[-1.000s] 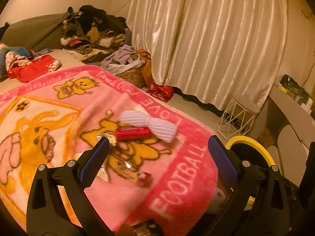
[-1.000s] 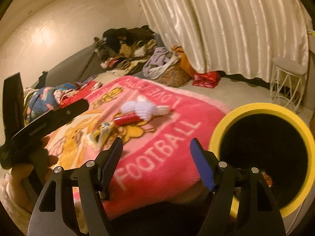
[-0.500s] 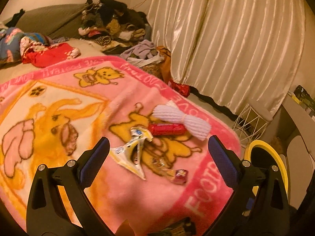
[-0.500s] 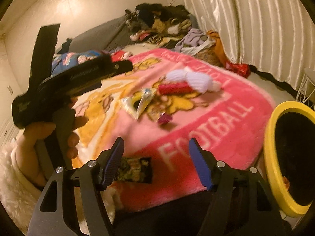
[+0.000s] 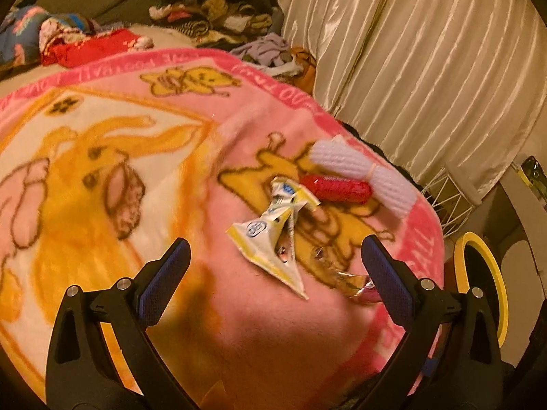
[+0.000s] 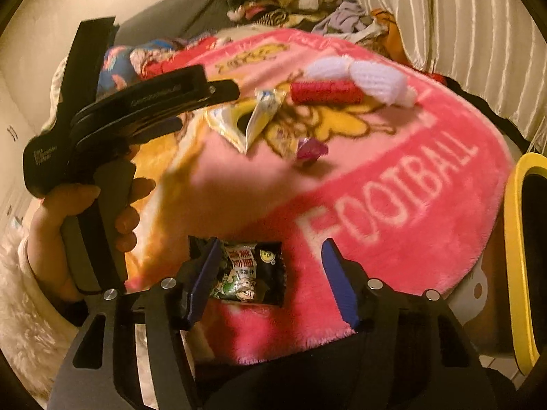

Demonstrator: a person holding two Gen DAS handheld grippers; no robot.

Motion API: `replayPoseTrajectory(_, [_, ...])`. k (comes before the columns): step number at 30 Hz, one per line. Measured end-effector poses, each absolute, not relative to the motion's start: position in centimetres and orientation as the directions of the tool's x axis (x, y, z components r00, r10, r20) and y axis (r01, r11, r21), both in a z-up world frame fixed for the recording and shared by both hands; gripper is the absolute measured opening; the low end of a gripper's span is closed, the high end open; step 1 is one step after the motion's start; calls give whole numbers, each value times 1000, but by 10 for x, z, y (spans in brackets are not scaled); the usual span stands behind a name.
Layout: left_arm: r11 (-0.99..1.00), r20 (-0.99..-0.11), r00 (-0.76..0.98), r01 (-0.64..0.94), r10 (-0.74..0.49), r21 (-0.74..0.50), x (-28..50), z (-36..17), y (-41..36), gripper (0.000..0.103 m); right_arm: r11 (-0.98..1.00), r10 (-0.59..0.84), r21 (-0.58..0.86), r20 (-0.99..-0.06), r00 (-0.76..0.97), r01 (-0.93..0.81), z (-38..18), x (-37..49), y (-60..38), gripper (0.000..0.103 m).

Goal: Collect trash

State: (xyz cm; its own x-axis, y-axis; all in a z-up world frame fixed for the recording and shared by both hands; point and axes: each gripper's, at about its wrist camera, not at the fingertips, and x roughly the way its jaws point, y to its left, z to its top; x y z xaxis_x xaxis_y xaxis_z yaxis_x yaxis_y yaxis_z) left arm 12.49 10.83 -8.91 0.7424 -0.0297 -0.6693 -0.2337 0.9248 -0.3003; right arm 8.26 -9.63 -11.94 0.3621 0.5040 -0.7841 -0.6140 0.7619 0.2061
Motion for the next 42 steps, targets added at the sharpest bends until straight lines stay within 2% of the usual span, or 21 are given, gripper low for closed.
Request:
replayPoseTrajectory(5, [917,-683,729,-238,-49,-320,132,-101,111,86,750,493,224,-817,300,-623,-130,89,-86,44])
replayPoseTrajectory(9, [917,-686,725,-231,-60,-325,137,-106,109,75,737,477,216,-837,267,-640,-138,88,-79,24])
replayPoseTrajectory(12, [916,-689,722,-231,-64,-328,140,-110,108,62,729,476,200,-835,276,-655,-137,84,-77,8])
replayPoseTrajectory(14, [917,-693,718,-231,-65,-325,140,-112,107,43,727,475,184,-830,292,-661,-136,80,-77,8])
replayPoseTrajectory(15, [918,-695,716,-232,-63,-322,141,-112,107,37,726,478,181,-826,298,-663,-134,78,-78,7])
replayPoseTrajectory(16, [917,-697,715,-237,-58,-320,140,-113,107,24,727,482,178,-820,310,-663,-133,77,-79,7])
replayPoseTrajectory(17, [915,-696,715,-240,-60,-325,141,-113,109,18,730,484,177,-816,316,-661,-132,76,-80,6])
replayPoseTrajectory(26, [911,-678,733,-238,-59,-337,134,-112,111,13,750,524,190,-755,394,-633,-117,72,-100,5])
replayPoseTrajectory(42, [925,-593,803,-178,-61,-336,117,-67,100,12,794,540,170,-638,549,-584,-84,74,-125,5])
